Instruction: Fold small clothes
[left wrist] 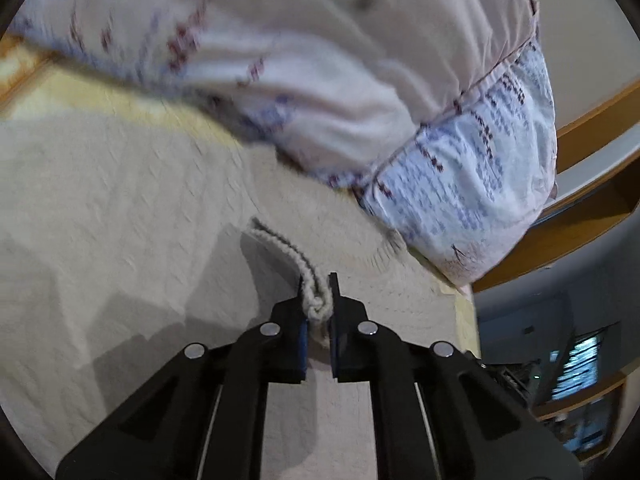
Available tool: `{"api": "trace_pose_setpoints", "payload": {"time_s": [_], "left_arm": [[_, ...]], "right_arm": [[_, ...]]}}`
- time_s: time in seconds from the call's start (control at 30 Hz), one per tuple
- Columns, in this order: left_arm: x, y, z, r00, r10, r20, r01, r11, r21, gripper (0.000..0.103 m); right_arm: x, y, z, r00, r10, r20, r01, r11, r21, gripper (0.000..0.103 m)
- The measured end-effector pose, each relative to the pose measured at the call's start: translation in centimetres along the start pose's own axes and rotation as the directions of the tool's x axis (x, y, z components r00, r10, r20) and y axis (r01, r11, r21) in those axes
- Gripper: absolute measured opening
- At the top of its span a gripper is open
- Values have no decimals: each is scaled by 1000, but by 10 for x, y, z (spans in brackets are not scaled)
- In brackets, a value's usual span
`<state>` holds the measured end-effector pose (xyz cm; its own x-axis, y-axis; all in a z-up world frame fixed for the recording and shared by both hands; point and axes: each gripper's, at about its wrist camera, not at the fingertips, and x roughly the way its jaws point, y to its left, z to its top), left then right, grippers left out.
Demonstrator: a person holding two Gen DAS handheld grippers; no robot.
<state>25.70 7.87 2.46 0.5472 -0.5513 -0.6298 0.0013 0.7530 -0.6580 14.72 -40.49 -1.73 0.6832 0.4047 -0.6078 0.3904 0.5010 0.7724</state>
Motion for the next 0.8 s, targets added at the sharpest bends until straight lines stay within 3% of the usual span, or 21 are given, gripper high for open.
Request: {"api": "trace_pose_setpoints", "payload": {"time_s": [0.07, 0.27, 0.37, 0.47, 0.57, 0.6, 0.7, 0.8], "left_arm": [[-2, 8, 1, 999, 34, -4, -34, 999, 4, 7], [11, 19, -10, 992, 119, -53, -117, 992, 38, 8], [14, 23, -10, 989, 137, -59, -135, 990, 39, 9], [6, 22, -13, 985, 168, -50, -165, 985, 59, 18], [-21, 27, -20, 986, 168, -23, -166, 984, 63, 49], [-36, 33, -23, 987, 160, -7, -160, 986, 57, 55], [-79, 55, -33, 989, 147, 28, -147, 989, 10, 58], [-138, 100, -44, 978, 175, 110, -164, 981, -108, 58]], "right_arm": [[2, -5, -2, 1000, -8, 3, 8, 1000, 6, 8], [1, -9, -17, 994, -82, 74, 82, 997, 9, 7], [2, 1, -20, 986, -147, 84, 152, 986, -62, 7], [-1, 10, -23, 976, -199, 87, 208, 972, -106, 20], [-8, 18, -30, 975, -204, 92, 216, 966, -144, 50], [-12, 20, -32, 975, -200, 99, 214, 964, -159, 56], [-23, 30, -43, 971, -199, 133, 225, 946, -232, 59], [-21, 38, -54, 977, -178, 114, 205, 932, -298, 59]]}}
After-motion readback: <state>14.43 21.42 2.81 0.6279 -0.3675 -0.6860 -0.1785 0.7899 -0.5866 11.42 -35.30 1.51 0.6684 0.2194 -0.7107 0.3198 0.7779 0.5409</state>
